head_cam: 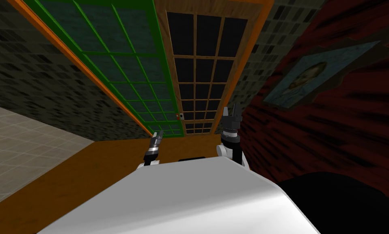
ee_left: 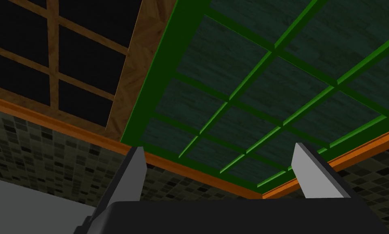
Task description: Pull the door open
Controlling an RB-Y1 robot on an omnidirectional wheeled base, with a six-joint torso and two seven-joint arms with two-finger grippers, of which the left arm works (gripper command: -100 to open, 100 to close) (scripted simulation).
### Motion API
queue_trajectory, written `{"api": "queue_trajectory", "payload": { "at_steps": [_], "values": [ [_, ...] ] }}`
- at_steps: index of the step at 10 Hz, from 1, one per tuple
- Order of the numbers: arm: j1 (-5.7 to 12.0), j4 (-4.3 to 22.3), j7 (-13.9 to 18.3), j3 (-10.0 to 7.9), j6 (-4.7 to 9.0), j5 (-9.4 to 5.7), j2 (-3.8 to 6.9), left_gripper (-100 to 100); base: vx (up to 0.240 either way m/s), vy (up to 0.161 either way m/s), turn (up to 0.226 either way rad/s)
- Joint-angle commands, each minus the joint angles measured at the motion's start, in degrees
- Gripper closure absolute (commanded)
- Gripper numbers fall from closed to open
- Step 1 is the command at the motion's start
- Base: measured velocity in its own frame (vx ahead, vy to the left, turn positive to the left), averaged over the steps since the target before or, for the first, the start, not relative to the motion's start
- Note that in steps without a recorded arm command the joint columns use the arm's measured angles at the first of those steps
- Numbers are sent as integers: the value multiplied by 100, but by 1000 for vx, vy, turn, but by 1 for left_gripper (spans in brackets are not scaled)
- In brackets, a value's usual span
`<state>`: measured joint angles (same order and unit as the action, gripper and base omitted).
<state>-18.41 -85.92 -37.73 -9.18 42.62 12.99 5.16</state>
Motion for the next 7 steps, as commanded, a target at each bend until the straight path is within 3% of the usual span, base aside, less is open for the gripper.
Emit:
{"api": "queue_trajectory", "payload": {
  "at_steps": [1, 7],
  "values": [
    [61, 232, -228, -64, 33, 35, 12, -100, 96, -13, -60],
    [238, 1029, -1004, -272, 176, 168, 9, -100, 99, -9, -56]
  ]
}}
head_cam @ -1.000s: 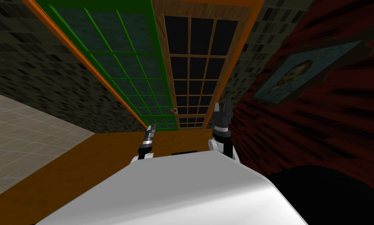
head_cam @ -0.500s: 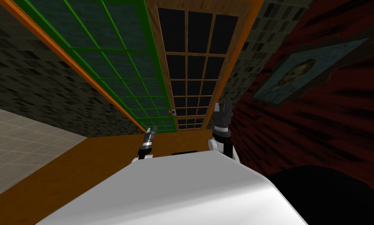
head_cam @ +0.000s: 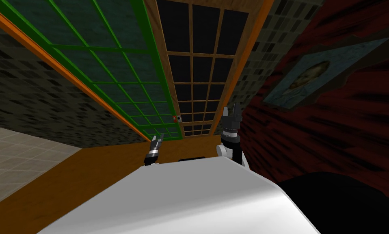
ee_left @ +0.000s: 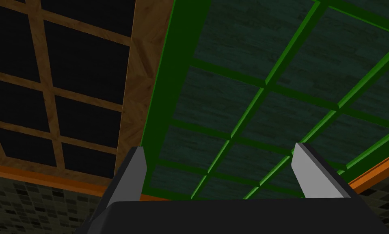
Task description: Pull the door open
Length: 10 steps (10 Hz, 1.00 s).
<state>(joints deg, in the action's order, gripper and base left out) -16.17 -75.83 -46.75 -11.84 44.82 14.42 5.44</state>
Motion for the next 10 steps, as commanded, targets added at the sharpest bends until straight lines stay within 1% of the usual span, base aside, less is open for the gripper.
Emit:
{"api": "queue_trajectory", "payload": {
  "at_steps": [1, 4, 10],
  "values": [
    [43, 147, -224, -39, -21, 46, -22, -100, 108, -3, -56],
    [127, 519, -587, -136, 45, 109, -31, -100, 118, -4, -50],
    [282, 1180, -1234, -308, 164, 220, -59, -100, 98, -5, -50]
  ]
}}
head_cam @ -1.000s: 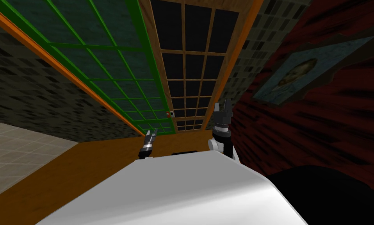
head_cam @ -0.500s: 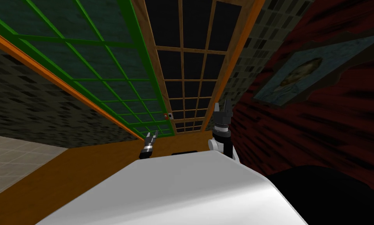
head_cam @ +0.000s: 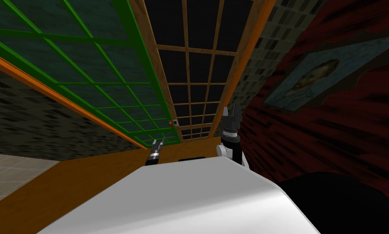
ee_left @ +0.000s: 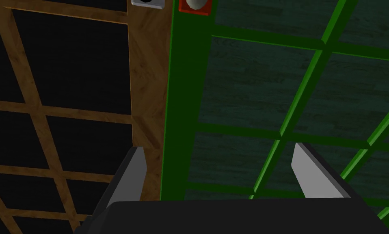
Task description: Pull the door open
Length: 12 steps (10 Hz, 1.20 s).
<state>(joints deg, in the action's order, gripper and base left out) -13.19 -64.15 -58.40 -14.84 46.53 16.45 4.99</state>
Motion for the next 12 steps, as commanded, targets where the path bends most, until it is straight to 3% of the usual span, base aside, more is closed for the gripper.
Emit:
{"api": "queue_trajectory", "payload": {
  "at_steps": [1, 12],
  "values": [
    [8, 111, -165, -33, 11, 33, -20, -100, 97, -2, -40],
    [297, 1156, -1203, -304, 201, 210, -114, -100, 132, 12, -46]
  ]
}}
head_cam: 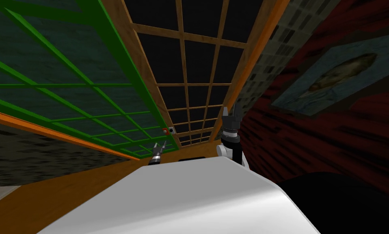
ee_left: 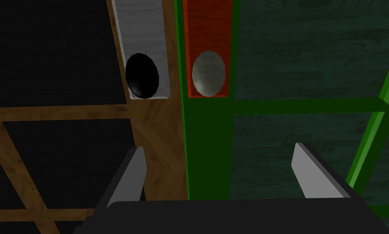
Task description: Pull the door open
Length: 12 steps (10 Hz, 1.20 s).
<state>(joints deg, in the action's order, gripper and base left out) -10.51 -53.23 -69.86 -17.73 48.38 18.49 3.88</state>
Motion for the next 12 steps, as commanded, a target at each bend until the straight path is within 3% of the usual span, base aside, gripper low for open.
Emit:
{"api": "queue_trajectory", "payload": {
  "at_steps": [1, 6, 12],
  "values": [
    [0, 0, 0, 0, 0, 0, 0, -100, 57, 13, -10],
    [-275, 226, -120, -293, -62, -108, 136, -100, -170, 23, 34],
    [-579, 581, -345, -835, -194, -330, 283, -100, -185, 34, 3]
  ]
}}
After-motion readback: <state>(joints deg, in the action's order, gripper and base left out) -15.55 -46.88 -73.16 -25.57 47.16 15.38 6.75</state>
